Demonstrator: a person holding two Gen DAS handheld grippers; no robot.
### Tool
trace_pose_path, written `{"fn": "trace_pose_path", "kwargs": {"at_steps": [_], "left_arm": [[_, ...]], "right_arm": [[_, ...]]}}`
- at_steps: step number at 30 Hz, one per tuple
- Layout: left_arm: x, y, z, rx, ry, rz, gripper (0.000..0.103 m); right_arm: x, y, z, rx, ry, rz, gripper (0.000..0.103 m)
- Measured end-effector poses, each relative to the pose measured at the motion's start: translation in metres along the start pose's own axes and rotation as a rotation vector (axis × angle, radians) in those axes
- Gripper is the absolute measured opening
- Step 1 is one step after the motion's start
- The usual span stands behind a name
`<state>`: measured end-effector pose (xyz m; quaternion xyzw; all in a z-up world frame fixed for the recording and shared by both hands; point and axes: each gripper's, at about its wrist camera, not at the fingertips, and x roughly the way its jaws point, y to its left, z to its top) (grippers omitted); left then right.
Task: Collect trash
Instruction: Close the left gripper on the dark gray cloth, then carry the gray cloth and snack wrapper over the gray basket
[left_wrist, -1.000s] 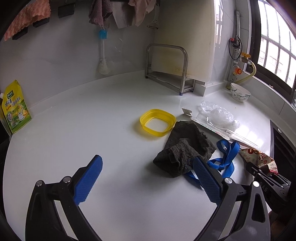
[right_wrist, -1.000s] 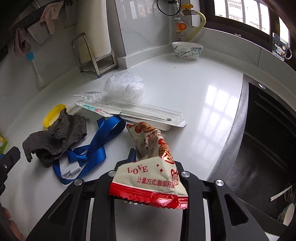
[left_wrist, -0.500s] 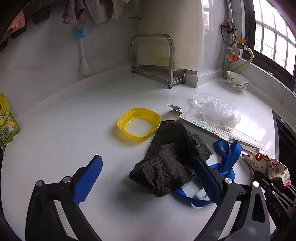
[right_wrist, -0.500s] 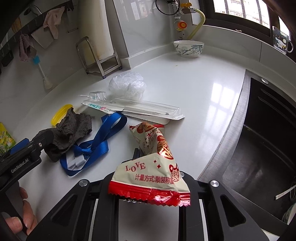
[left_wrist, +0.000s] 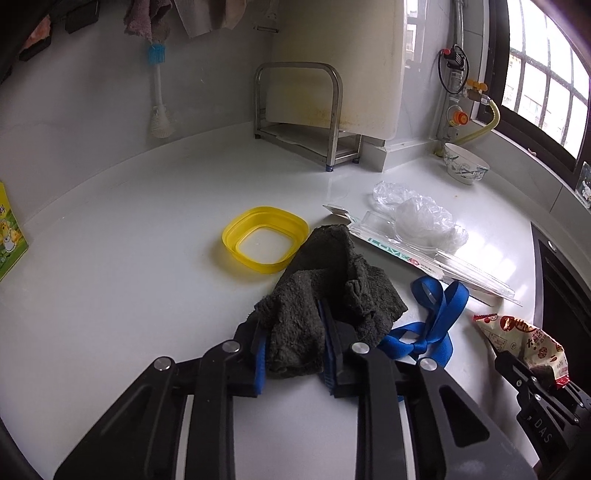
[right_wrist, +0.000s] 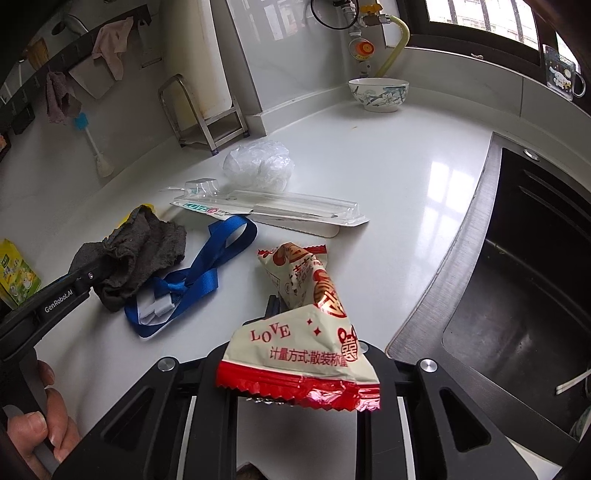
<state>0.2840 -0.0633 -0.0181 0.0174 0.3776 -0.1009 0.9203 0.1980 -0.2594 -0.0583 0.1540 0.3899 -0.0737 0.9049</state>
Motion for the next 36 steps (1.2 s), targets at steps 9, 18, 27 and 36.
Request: {"fn": "trace_pose_path", "kwargs": {"at_steps": [9, 18, 27, 36], "left_arm": [[-0.051, 0.01, 0.0, -0.012, -0.072, 0.015, 0.021], [-0.115, 0.02, -0.014, -0.015, -0.163, 0.067, 0.021], [-0.157, 0.022, -0.062, -0.003, -0.158, 0.055, 0.021], [-0.206, 0.006, -0.114, 0.04, -0.193, 0.062, 0.021]], "right_arm": [[-0.03, 0.001, -0.011, -0.008, -0.027, 0.022, 0.02], [-0.069, 0.0, -0.036, -0.014, -0.048, 0.028, 0.02], [-0.112, 0.0, -0.069, -0.019, -0.074, 0.035, 0.02], [-0.155, -0.006, -0.109, -0.032, -0.11, 0.045, 0.02]]}}
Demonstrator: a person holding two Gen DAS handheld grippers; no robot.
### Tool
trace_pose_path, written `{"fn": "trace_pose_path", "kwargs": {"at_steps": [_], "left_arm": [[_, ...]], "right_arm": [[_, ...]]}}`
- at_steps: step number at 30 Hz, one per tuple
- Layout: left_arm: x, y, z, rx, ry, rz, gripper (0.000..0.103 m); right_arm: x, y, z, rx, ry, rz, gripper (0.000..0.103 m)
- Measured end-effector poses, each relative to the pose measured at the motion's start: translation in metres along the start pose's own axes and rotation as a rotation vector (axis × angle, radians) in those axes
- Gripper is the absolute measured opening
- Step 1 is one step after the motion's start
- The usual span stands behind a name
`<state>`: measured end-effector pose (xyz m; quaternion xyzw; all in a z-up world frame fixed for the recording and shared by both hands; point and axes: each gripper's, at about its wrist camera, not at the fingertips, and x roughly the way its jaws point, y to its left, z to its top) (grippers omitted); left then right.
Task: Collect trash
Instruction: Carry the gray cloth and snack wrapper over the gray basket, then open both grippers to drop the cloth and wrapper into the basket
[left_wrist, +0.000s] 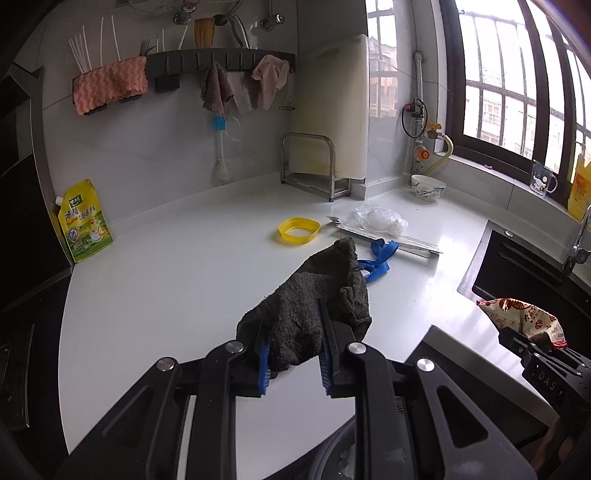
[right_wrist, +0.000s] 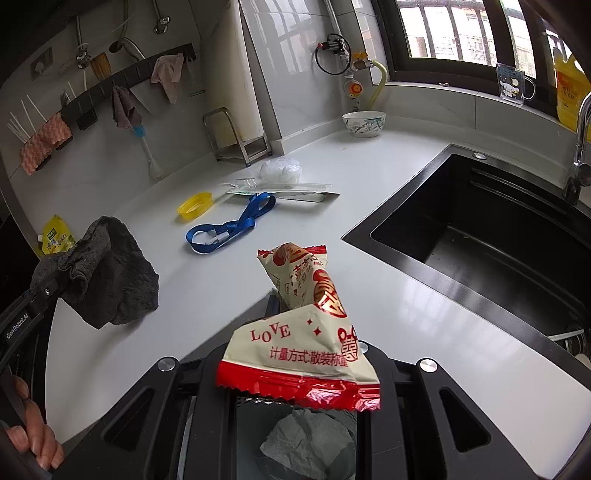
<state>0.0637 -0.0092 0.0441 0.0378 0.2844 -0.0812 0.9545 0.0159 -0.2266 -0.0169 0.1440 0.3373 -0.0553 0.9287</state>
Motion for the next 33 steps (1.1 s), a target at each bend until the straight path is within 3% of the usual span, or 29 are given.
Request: {"fn": "trace_pose_path", "kwargs": {"at_steps": [17, 33], "left_arm": [[-0.053, -0.056, -0.067, 0.086, 0.065, -0.143, 0.021], [-0.029, -0.082, -0.124, 0.155, 0.222, -0.166, 0.021]], "right_arm": [[-0.046, -0.017, -0.069, -0.015, 0.055, 0.002, 0.02], [-0.03, -0.031, -0.116, 0.012, 0.188, 0.027, 0.02]]}}
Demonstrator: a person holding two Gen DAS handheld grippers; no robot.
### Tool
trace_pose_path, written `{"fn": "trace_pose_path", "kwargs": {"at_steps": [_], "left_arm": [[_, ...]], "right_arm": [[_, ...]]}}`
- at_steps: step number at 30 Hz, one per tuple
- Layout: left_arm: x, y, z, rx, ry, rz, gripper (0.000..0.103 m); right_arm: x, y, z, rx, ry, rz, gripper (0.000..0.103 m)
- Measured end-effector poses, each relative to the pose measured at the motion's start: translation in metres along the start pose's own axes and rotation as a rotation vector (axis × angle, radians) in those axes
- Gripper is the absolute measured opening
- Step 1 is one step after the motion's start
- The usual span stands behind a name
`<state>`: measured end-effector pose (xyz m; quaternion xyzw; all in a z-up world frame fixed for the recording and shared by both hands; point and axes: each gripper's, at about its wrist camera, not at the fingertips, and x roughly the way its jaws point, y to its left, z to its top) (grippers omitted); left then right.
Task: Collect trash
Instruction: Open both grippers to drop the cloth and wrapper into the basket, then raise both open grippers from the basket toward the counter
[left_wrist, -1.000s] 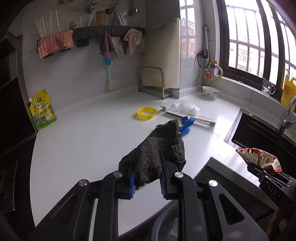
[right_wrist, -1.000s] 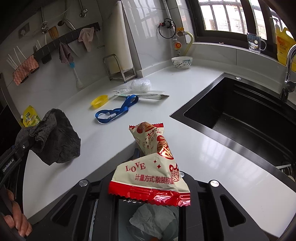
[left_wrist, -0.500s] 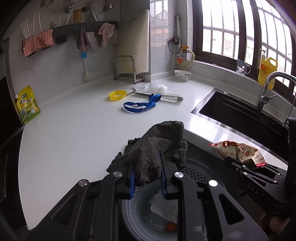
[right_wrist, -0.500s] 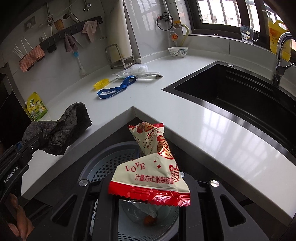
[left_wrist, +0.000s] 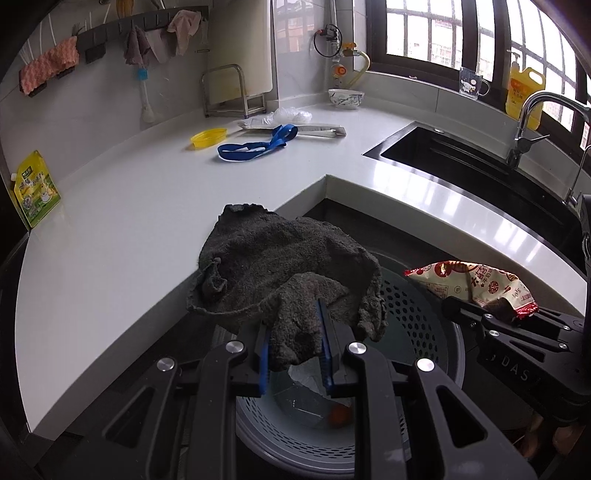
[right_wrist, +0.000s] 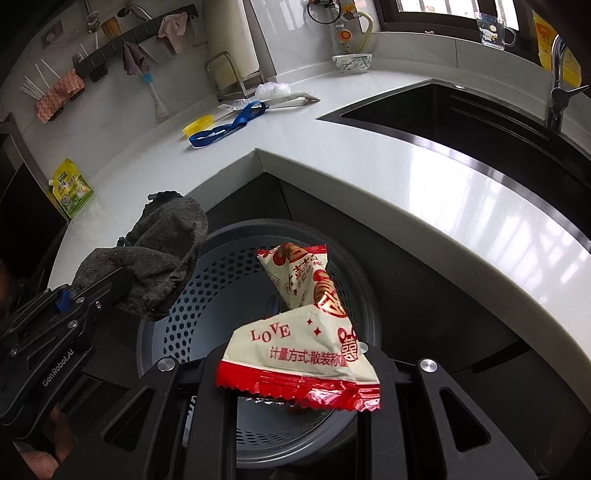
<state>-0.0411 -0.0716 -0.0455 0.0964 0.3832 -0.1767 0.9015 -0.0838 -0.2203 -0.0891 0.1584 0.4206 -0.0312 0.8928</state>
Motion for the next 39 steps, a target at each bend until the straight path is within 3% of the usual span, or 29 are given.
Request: {"fn": "trace_pose_path", "kwargs": {"at_steps": [13, 15, 17, 19, 21, 22, 39], "left_arm": [[0.031, 0.002, -0.016, 0.003, 0.103, 0.024, 0.024], [0.033, 0.002, -0.017, 0.001, 0.112, 0.022, 0.024], [0.034, 0.003, -0.017, -0.001, 0.116, 0.024, 0.026], [0.034, 0.005, -0.017, -0.008, 0.116, 0.025, 0.035], [0.031, 0.007, -0.017, -0.022, 0.102, 0.02, 0.057], [0.029, 0.008, -0.017, -0.024, 0.092, 0.023, 0.058], [0.025, 0.014, -0.017, -0.037, 0.084, 0.03, 0.061]], "right_arm": [[0.03, -0.01, -0.012, 0.02, 0.081, 0.008, 0.021], [0.031, -0.011, -0.012, 0.024, 0.081, 0.01, 0.025], [0.031, -0.012, -0.012, 0.027, 0.075, 0.007, 0.037], [0.031, -0.013, -0.012, 0.028, 0.071, 0.004, 0.043], [0.031, -0.013, -0.012, 0.028, 0.067, 0.0, 0.046], [0.03, -0.013, -0.011, 0.027, 0.063, -0.002, 0.048], [0.019, -0.013, -0.011, 0.023, 0.031, -0.01, 0.051]]}}
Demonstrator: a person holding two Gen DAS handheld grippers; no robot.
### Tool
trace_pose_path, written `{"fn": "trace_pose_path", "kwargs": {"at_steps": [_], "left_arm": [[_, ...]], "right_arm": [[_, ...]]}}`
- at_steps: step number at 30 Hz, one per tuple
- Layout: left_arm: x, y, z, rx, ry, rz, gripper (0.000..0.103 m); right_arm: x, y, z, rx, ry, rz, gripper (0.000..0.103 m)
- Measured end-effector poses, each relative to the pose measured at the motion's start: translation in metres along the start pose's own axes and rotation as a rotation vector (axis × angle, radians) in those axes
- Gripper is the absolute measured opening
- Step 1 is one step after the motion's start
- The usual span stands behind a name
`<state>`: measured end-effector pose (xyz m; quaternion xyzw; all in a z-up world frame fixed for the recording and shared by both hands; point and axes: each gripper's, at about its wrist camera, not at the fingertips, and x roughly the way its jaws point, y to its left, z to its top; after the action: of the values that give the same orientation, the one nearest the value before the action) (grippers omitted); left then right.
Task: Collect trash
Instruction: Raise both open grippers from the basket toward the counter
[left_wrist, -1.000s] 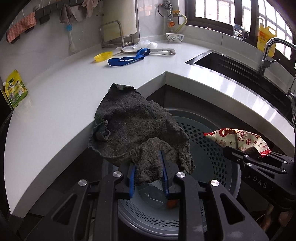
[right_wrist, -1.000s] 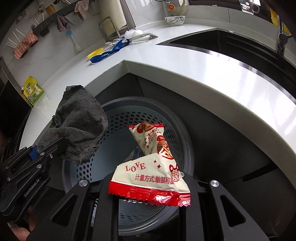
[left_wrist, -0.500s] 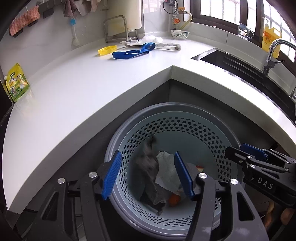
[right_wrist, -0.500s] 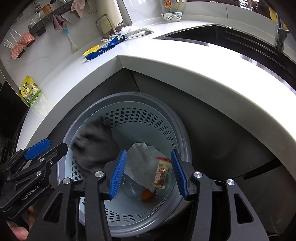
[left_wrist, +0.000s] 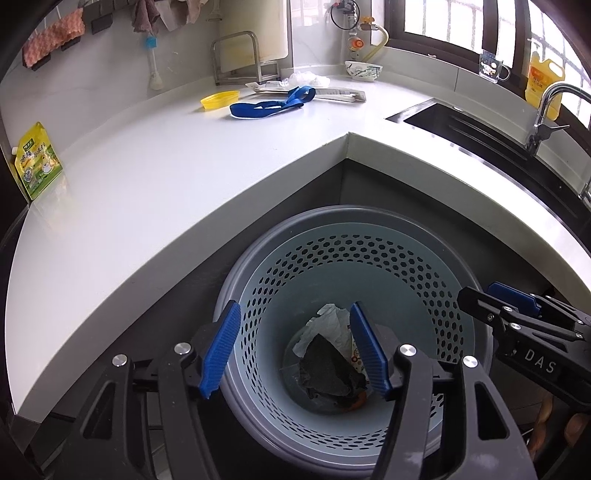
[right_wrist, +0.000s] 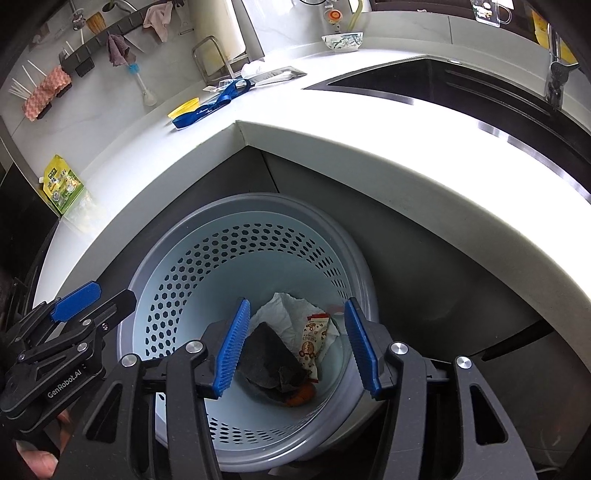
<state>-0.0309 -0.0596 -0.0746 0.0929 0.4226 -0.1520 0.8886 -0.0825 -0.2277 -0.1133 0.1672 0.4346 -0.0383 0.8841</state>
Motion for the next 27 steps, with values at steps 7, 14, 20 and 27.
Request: {"fn": "trace_pose_path", "kwargs": {"at_steps": [7, 14, 20, 27], "left_arm": [[-0.003, 0.009, 0.004, -0.027, -0.004, -0.006, 0.062], [-0.009, 0.025, 0.01, -0.065, -0.022, -0.001, 0.069], [-0.011, 0.035, 0.015, -0.085, -0.039, 0.011, 0.074], [-0.012, 0.043, 0.029, -0.098, -0.056, 0.02, 0.082]], "right_arm": [[-0.003, 0.007, 0.004, -0.019, -0.003, 0.004, 0.052], [-0.009, 0.018, 0.01, -0.057, -0.03, -0.018, 0.056], [-0.01, 0.023, 0.017, -0.079, -0.045, -0.028, 0.061], [-0.007, 0.019, 0.027, -0.074, -0.061, 0.005, 0.07]]}}
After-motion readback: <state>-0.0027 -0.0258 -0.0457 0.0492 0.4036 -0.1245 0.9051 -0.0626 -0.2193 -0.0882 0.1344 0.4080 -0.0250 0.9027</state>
